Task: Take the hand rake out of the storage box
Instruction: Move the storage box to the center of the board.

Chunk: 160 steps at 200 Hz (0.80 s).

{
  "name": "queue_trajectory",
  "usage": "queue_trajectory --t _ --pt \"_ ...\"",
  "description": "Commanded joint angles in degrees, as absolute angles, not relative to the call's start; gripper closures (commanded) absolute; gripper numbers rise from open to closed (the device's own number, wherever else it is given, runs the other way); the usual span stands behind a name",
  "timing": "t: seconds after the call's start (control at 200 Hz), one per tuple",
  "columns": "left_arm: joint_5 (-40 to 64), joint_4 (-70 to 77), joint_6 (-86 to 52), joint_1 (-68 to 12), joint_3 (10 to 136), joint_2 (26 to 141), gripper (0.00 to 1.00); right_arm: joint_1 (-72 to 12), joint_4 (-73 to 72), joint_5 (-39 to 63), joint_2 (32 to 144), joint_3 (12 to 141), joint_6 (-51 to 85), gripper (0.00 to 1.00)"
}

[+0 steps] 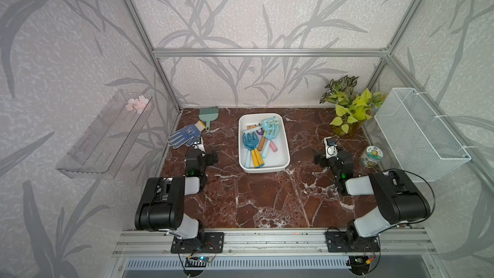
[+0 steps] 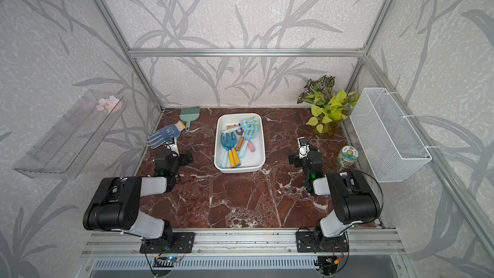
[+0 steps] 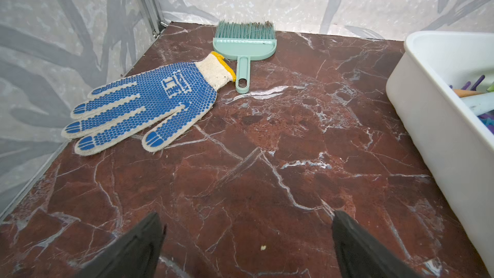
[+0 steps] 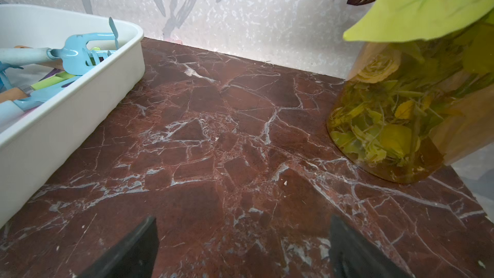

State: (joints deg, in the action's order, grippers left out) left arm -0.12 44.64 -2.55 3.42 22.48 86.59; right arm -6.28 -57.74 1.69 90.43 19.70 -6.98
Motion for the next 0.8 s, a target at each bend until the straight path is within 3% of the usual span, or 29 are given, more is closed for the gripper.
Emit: queue_trajectory --t 0.0,0.22,0.385,0.795 --pt "-0.27 45.80 -2.28 3.23 23.65 87.19 0.01 -6.57 -62.78 5.69 90.94 17.87 -8.22 0.01" --pt "-0.11 45.84 -2.33 3.38 23.64 87.19 0.01 -6.46 -61.34 5.92 90.88 18.53 -8.26 0.01" --pt "-0.18 45.85 -2.24 3.28 23.63 87.19 0.01 -6.42 -56.03 -0.61 90.71 21.29 -5.72 0.01" --pt "-2.02 47.45 -2.90 3.21 22.36 86.43 0.01 -6.50 -58.53 -2.02 90.70 20.00 -5.32 0.01"
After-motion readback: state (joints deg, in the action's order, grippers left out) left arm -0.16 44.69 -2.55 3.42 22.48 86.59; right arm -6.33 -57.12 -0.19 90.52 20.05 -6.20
